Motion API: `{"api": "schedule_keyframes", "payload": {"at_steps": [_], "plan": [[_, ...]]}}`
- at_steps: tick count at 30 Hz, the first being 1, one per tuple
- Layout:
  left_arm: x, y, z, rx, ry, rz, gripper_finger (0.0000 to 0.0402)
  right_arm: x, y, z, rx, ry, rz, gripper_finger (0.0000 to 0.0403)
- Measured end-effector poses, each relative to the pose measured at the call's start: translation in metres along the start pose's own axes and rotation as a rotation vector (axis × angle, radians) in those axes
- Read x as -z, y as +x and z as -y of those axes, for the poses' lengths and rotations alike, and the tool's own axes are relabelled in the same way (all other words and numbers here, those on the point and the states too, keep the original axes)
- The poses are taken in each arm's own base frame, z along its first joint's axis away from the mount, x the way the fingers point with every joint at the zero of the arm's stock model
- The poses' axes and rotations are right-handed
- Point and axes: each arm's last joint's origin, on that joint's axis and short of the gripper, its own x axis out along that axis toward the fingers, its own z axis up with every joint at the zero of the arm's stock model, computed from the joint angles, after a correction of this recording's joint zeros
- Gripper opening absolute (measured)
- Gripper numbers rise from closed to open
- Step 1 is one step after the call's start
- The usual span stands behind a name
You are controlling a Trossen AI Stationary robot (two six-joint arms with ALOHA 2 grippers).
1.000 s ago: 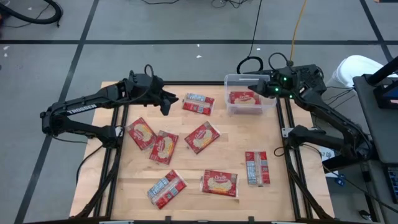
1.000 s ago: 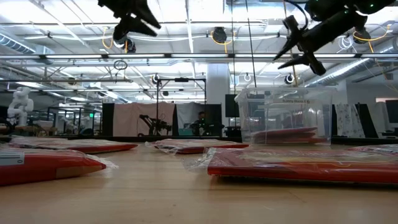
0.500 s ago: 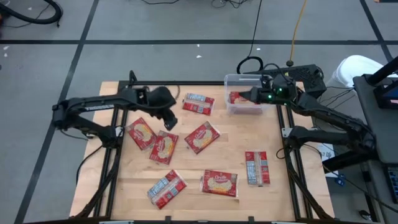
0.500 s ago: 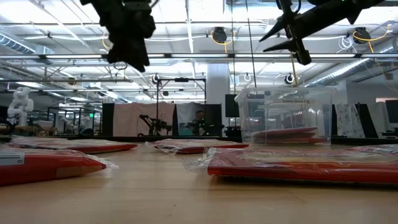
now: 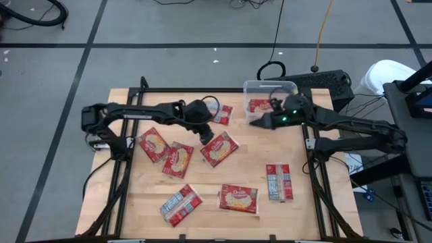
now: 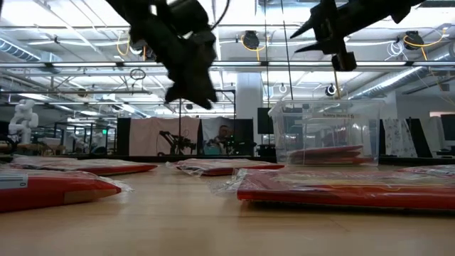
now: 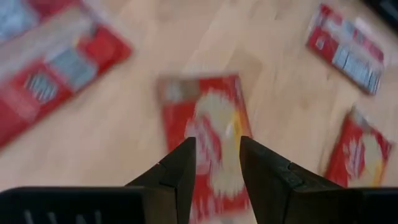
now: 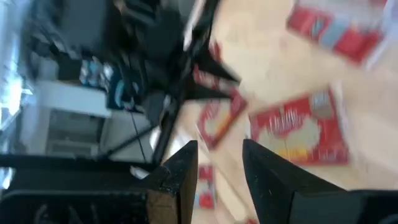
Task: Sort popcorn bags into baskets
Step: Put the popcorn bag into the transparent container
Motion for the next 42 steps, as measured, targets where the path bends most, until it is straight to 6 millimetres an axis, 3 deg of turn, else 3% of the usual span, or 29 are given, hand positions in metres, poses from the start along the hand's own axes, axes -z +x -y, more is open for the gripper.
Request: {"api": "schedule_keyframes", "payload": {"at_steps": [5, 11, 18, 25, 31, 42], "plan": [[-0.001, 0.032, -0.007, 0.037, -0.026, 0.003, 0.0129, 0.016, 0.029, 0.008, 0.102, 0.060, -0.091, 0.0121], [0.003, 0.043, -0.001, -0.002, 0.025, 0.020, 0.0129, 0.027, 0.059, 0.023, 0.241, 0.148, -0.126, 0.0121], [0.012, 0.062, -0.009, -0.087, 0.051, -0.028, 0.0129, 0.035, 0.088, 0.042, 0.350, 0.178, -0.164, 0.0128], [0.020, 0.082, -0.014, -0.097, 0.081, -0.067, 0.0129, 0.040, 0.104, 0.061, 0.454, 0.162, -0.182, 0.0158], [0.029, 0.103, -0.009, -0.064, 0.217, -0.080, 0.0129, 0.045, 0.116, 0.074, 0.519, 0.176, -0.201, 0.0180], [0.037, 0.109, 0.021, 0.039, 0.354, -0.043, 0.0129, 0.049, 0.123, 0.081, 0.565, 0.126, -0.183, 0.0187]]}}
